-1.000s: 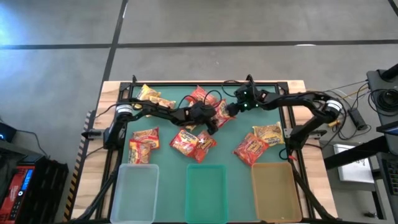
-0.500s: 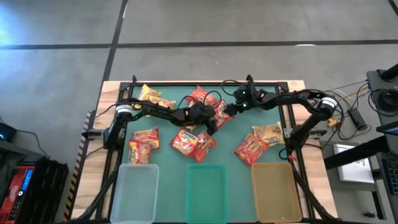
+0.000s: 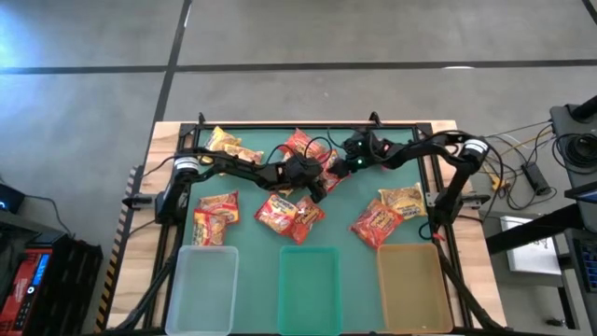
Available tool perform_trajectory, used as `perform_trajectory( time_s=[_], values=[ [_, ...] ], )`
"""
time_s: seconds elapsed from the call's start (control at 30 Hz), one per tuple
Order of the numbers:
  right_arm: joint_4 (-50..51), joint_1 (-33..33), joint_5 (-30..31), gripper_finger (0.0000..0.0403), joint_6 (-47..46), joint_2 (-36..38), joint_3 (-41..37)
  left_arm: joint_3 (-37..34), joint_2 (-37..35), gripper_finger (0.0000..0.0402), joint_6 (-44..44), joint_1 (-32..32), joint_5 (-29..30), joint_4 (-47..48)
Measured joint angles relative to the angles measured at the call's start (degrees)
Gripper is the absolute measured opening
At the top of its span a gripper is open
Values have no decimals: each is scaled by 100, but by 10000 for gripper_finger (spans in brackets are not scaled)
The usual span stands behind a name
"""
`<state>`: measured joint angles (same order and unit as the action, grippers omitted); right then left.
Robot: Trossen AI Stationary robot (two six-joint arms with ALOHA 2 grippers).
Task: Sort Maruchan noodles
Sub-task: Put the red noodle pack into the orange bin
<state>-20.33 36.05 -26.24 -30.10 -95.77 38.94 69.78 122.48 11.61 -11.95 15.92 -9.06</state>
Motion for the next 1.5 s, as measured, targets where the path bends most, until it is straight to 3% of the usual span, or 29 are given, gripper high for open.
perform_trajectory(
  time_s=[0.3,0.4,0.87,1.2,1.5],
  values=[
    [-27,-2,-14,128,-30,135,2,-7,-93,194,239,88,201,15],
    [-43,2,-29,112,20,224,9,-27,-217,194,186,161,415,204],
    [189,9,39,106,731,503,-4,-29,-841,194,368,210,1064,1022],
    [319,11,73,106,1189,567,155,-22,-1176,194,-319,144,989,1327],
    [1339,15,71,105,1990,604,832,-16,-1630,194,-743,-255,886,1669]
  ],
)
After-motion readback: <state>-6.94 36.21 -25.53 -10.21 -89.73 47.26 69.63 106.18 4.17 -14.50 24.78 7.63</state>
